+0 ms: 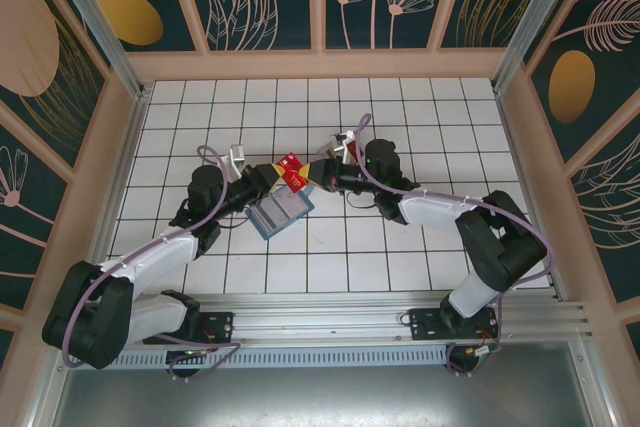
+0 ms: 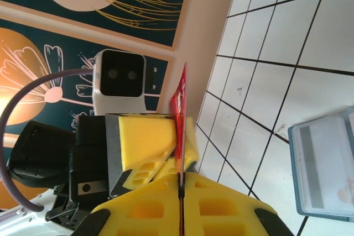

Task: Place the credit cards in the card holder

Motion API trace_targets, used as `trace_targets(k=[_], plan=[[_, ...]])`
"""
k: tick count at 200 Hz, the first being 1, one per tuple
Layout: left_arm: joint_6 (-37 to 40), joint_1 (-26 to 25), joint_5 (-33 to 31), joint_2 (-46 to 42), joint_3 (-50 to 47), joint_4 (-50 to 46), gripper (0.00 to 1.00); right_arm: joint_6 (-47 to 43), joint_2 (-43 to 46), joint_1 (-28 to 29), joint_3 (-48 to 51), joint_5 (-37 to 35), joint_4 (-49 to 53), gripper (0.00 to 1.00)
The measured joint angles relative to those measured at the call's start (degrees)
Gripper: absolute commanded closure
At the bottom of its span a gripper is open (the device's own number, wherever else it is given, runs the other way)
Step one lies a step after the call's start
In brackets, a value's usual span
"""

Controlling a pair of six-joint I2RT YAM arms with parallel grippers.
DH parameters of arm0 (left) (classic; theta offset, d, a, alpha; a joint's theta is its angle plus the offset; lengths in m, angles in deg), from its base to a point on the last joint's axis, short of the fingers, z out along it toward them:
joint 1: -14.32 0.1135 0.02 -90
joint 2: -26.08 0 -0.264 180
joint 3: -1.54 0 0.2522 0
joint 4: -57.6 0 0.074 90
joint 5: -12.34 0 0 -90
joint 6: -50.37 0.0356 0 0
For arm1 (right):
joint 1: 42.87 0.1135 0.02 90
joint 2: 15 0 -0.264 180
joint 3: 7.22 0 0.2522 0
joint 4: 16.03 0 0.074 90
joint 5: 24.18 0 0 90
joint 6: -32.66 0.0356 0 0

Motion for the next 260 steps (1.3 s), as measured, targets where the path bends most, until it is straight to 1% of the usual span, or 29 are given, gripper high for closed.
trace_targets(k=[9,26,34,44,67,93,110,160,184,249,260], plan=[[0.15,0.17,0.24,0.04,0.00,0.39,1.00,-0.07,-0.22,-0.04,0.00,-0.02,0.24,0.85],[0.02,0.31,0.63,0.04,0.00,0.92,1.00,-0.39,-0.26,-0.07,-0.07,0.20,1.38,0.68],[0.04,0.37,0.66,0.04,0.00,1.11,1.00,-1.01,-0.26,-0.33,-0.22,0.48,2.36,0.63],[0.11,0.61,0.81,0.02,-0.02,1.14,1.00,-2.23,-0.24,-0.70,-0.76,1.42,3.80,0.60],[0.59,1.79,1.77,0.02,-0.02,1.07,1.00,-4.83,-0.24,-3.85,-2.86,3.02,8.31,0.56],[1.05,2.25,4.09,0.04,0.00,1.07,1.00,-8.28,-0.26,-8.68,-5.75,5.20,13.64,0.56],[1.42,2.23,6.05,0.17,0.07,1.09,1.00,-10.03,-0.52,-9.99,-7.15,6.71,15.72,0.56],[2.10,2.23,9.60,2.43,2.01,1.09,1.00,-13.29,-2.78,-7.28,-10.23,11.93,18.99,0.58],[2.25,2.23,10.03,3.19,2.82,1.09,1.00,-14.78,-2.93,-6.14,-11.43,13.35,20.57,0.62],[2.49,2.23,10.05,3.85,3.02,1.14,1.00,-16.26,-3.87,-5.97,-12.24,15.28,21.57,0.64],[2.49,2.23,10.05,3.96,3.02,1.14,1.00,-16.50,-4.20,-5.97,-12.41,15.45,21.99,0.67]])
